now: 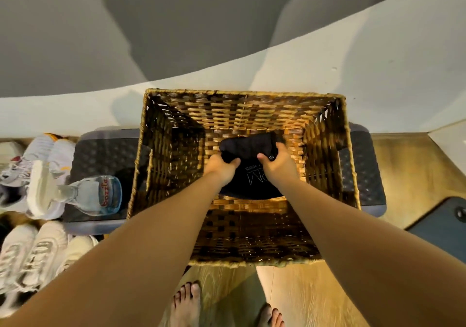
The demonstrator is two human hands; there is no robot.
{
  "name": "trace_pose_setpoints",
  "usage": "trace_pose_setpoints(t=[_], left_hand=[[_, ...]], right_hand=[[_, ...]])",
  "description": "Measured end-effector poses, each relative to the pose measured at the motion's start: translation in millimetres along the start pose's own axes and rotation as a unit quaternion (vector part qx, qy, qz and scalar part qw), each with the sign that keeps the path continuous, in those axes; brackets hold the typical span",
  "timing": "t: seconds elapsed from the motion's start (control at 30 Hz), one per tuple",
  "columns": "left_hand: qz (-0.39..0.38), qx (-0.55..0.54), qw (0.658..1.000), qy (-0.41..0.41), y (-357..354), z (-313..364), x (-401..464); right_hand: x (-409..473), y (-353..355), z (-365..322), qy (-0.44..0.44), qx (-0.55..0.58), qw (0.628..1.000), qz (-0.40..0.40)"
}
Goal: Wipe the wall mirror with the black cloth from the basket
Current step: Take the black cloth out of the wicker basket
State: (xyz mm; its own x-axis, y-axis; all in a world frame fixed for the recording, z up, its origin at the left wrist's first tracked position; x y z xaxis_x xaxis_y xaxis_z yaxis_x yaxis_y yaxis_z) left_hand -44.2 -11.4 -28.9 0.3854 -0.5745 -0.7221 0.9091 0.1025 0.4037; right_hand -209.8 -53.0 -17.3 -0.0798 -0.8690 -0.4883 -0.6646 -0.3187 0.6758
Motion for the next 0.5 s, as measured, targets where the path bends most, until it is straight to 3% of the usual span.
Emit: trace_pose_setpoints(t=[0.23,0.5], left_hand=[[0.035,-0.002,0.996,-0.077,70,95,-79],[0.109,-0.045,0.976,-0.182,178,257,-259]], right_hand=[[-57,90,-93,0.049,0.058,0.997,-0.003],[-170,276,-260,0.139,0.08,0.985,0.069]])
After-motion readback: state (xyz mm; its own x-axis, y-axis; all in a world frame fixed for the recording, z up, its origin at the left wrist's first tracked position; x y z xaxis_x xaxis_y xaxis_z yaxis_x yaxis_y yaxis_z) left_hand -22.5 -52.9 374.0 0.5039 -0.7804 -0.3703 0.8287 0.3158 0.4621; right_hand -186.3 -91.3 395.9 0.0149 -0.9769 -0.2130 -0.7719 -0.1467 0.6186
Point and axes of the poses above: each hand's wrist, its own x-axis towards the middle knuckle, its own y-axis out of the back of the hand, z = x × y, the point moved 2 cm from there along x, towards the middle knuckle, and after that the axes turned 5 degrees about z, right-handed, at the moved point
